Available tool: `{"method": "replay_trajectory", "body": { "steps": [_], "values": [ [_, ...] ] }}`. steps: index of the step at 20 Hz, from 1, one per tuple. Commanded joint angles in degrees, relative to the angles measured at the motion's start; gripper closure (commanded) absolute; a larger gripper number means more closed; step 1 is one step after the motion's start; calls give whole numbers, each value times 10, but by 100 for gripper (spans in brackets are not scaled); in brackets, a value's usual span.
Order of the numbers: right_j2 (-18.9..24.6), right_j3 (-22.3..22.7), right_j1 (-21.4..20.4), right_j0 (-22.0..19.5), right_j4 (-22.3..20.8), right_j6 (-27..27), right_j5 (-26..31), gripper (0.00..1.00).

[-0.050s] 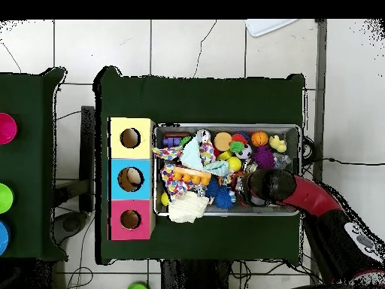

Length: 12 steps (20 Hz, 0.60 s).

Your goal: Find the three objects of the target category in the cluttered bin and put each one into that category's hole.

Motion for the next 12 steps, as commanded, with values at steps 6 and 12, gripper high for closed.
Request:
{"method": "replay_trajectory", "body": {
  "steps": [6, 12],
  "values": [
    [60, -6, -21, -16, 44, -15, 65, 0],
    [58, -12, -37, -12, 47, -20, 94, 0]
  ]
}}
